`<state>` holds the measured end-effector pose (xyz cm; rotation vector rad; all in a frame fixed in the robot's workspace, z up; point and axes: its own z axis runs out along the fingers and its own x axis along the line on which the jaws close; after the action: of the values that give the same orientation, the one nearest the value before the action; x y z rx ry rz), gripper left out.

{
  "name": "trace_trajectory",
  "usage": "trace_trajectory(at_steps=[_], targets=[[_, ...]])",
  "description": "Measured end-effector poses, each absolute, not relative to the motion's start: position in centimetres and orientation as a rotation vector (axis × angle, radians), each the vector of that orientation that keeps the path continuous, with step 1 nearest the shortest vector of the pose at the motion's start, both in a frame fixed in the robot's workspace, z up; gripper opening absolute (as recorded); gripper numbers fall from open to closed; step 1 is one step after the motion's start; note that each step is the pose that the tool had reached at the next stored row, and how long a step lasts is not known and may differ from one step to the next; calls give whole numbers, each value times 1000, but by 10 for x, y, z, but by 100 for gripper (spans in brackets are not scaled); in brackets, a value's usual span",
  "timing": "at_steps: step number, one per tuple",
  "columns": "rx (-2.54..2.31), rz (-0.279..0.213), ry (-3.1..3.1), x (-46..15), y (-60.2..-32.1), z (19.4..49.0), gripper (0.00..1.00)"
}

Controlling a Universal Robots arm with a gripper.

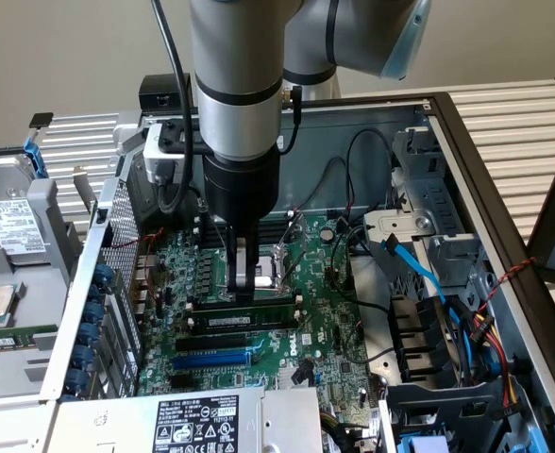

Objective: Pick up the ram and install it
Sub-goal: 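Press down the ram until it locks into place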

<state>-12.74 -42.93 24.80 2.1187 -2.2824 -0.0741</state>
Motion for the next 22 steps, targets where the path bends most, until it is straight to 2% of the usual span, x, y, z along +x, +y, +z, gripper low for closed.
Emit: trace_trajectory(at_steps=[22], targets=[[1681, -80, -2632, -127, -429, 245, 10]])
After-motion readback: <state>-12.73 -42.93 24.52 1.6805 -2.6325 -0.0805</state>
